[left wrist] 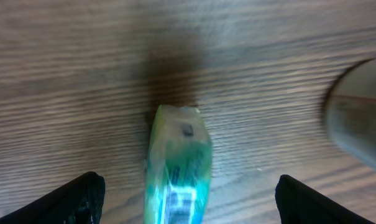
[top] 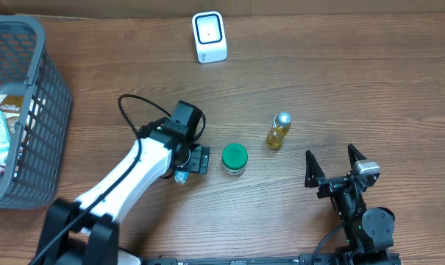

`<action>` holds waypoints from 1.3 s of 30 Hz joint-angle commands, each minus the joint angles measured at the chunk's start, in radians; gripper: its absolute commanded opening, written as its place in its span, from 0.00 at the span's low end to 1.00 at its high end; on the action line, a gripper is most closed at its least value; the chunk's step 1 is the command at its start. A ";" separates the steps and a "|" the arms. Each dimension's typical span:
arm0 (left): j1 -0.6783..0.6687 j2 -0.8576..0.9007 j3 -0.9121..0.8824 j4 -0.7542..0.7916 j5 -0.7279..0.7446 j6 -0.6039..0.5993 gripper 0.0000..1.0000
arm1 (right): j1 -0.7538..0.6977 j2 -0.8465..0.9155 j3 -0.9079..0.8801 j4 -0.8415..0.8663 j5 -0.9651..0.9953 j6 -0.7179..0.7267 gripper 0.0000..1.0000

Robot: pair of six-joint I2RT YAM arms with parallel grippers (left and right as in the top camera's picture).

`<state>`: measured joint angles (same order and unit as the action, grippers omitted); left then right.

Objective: Scan the item barcode

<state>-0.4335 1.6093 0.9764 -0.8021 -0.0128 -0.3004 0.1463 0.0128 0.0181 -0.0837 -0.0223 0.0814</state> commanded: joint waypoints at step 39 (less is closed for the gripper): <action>-0.012 0.108 -0.013 0.059 0.013 -0.010 0.26 | 0.002 -0.010 -0.010 0.002 -0.005 0.001 1.00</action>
<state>-0.4416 1.7115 0.9691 -0.7452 -0.0029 -0.3149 0.1463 0.0128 0.0181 -0.0841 -0.0227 0.0818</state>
